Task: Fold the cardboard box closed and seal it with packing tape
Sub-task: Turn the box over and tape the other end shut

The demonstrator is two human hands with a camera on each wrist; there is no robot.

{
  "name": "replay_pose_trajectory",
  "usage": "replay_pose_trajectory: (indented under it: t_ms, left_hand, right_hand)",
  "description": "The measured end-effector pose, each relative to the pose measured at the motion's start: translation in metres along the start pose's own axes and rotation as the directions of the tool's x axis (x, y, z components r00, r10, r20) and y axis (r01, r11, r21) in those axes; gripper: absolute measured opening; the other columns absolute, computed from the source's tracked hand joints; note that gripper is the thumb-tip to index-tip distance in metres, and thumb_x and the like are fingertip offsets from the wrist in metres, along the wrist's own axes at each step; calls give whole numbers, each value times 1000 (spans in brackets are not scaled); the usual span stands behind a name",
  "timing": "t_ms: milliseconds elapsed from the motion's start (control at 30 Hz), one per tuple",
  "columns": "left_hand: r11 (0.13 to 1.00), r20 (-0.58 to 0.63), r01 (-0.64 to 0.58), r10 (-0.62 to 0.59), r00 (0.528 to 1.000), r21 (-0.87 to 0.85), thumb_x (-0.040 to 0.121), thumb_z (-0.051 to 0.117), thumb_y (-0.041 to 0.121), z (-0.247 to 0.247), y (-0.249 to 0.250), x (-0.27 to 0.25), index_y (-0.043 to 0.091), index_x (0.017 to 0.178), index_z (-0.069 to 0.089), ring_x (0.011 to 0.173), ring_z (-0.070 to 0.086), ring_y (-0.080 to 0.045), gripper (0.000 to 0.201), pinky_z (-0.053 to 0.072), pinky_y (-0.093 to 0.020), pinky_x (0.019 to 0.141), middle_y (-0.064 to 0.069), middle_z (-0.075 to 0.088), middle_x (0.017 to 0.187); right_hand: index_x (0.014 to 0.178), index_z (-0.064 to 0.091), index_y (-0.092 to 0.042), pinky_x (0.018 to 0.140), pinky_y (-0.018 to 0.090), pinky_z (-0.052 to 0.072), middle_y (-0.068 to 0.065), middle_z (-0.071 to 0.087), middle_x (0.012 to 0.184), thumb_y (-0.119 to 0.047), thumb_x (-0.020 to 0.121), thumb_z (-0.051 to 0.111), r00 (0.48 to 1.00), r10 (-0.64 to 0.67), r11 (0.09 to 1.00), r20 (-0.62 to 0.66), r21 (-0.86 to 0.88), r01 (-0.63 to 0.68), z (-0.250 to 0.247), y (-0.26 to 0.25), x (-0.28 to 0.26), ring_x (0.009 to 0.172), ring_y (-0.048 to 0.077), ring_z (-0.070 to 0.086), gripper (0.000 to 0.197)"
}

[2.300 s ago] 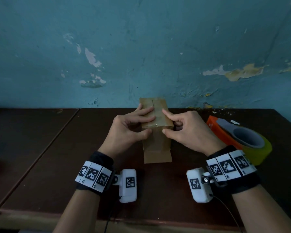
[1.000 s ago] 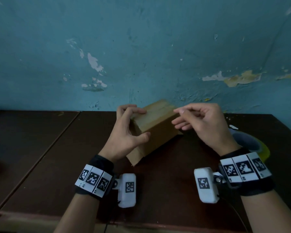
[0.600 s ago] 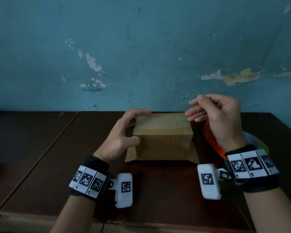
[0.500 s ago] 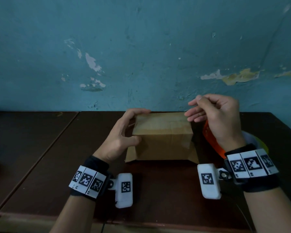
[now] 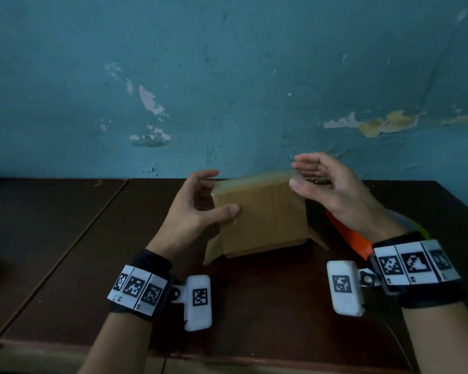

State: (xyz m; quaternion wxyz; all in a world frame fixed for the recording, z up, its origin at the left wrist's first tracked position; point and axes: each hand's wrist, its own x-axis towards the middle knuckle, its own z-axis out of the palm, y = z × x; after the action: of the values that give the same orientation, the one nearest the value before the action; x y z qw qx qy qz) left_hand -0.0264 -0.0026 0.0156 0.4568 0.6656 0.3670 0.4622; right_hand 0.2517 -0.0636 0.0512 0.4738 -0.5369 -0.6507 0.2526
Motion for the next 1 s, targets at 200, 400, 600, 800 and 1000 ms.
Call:
replay_pose_trajectory:
  t_ms: [200, 400, 600, 800, 1000]
  left_hand:
    - [952, -99, 246, -266, 959, -181, 73, 78, 49, -3, -4, 7, 9, 121, 63, 95, 72, -26, 65, 59, -34, 77, -11, 72, 113]
    - [848, 17, 459, -472, 882, -266, 67, 78, 67, -10, -10, 12, 3, 119, 70, 88, 67, -28, 83, 54, -35, 81, -17, 68, 102]
    - [794, 146, 523, -503, 852, -310, 89, 63, 64, -11, -7, 11, 10, 131, 67, 93, 64, -33, 68, 52, -40, 85, -20, 64, 113]
    - [635, 257, 735, -688, 678, -239, 100, 32, 64, 3, 10, 13, 9, 106, 67, 57, 72, -38, 66, 59, -42, 45, -26, 72, 83]
    - [862, -60, 494, -502, 863, -112, 104, 48, 52, 5, -8, 3, 11, 130, 62, 90, 69, -12, 50, 60, -24, 56, -12, 69, 121]
  right_hand:
    - [153, 34, -36, 115, 36, 40, -15, 45, 155, -74, 53, 85, 971, 54, 998, 233, 24, -62, 0, 6, 1, 141, -1, 44, 119]
    - [156, 32, -36, 123, 40, 33, -15, 43, 159, -42, 58, 96, 949, -38, 999, 314, 20, 33, -2, 0, -4, 142, -1, 43, 117]
    - [150, 44, -19, 108, 27, 48, -1, 63, 141, -3, 66, 84, 958, -106, 968, 265, 246, 39, -5, -3, -3, 130, 13, 60, 95]
    - [125, 66, -21, 94, 30, 55, -1, 75, 117, -26, 80, 79, 986, -75, 983, 146, 176, 49, 2, -4, -4, 111, 16, 71, 47]
    - [110, 75, -21, 77, 51, 59, 7, 76, 98, -47, 82, 74, 993, 13, 996, 120, 85, -23, 6, -7, -4, 94, 29, 73, 38]
